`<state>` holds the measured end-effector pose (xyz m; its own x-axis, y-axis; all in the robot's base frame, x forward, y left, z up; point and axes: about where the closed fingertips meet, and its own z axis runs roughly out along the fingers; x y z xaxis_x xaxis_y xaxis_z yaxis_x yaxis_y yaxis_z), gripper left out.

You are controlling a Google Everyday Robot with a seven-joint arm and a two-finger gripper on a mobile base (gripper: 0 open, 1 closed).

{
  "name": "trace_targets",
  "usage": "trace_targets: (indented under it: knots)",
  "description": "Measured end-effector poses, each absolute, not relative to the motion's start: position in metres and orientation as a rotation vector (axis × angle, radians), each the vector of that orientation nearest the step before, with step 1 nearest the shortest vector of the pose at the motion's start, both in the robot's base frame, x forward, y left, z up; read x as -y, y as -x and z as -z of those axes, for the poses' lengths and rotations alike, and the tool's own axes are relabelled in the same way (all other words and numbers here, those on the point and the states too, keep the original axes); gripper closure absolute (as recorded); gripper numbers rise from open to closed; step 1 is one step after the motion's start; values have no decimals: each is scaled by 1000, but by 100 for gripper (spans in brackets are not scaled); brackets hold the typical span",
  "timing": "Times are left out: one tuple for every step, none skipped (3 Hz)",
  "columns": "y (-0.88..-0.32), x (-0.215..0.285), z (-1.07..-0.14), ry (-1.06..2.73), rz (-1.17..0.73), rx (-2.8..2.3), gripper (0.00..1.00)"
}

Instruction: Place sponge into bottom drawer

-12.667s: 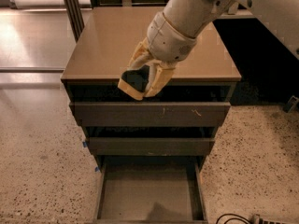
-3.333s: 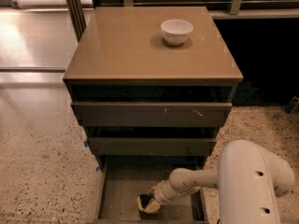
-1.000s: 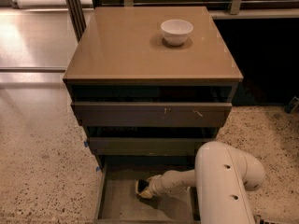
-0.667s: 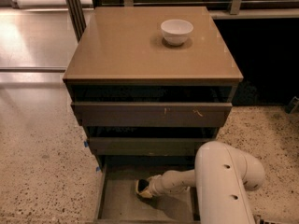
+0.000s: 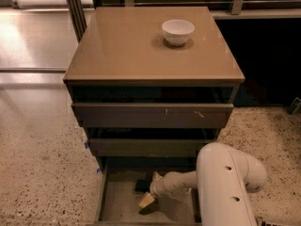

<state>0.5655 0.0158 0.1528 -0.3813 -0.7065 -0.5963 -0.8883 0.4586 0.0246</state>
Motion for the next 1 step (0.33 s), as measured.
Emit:
trace_targets:
  knots:
    - [-566, -16, -153, 1327, -469, -2199, 0]
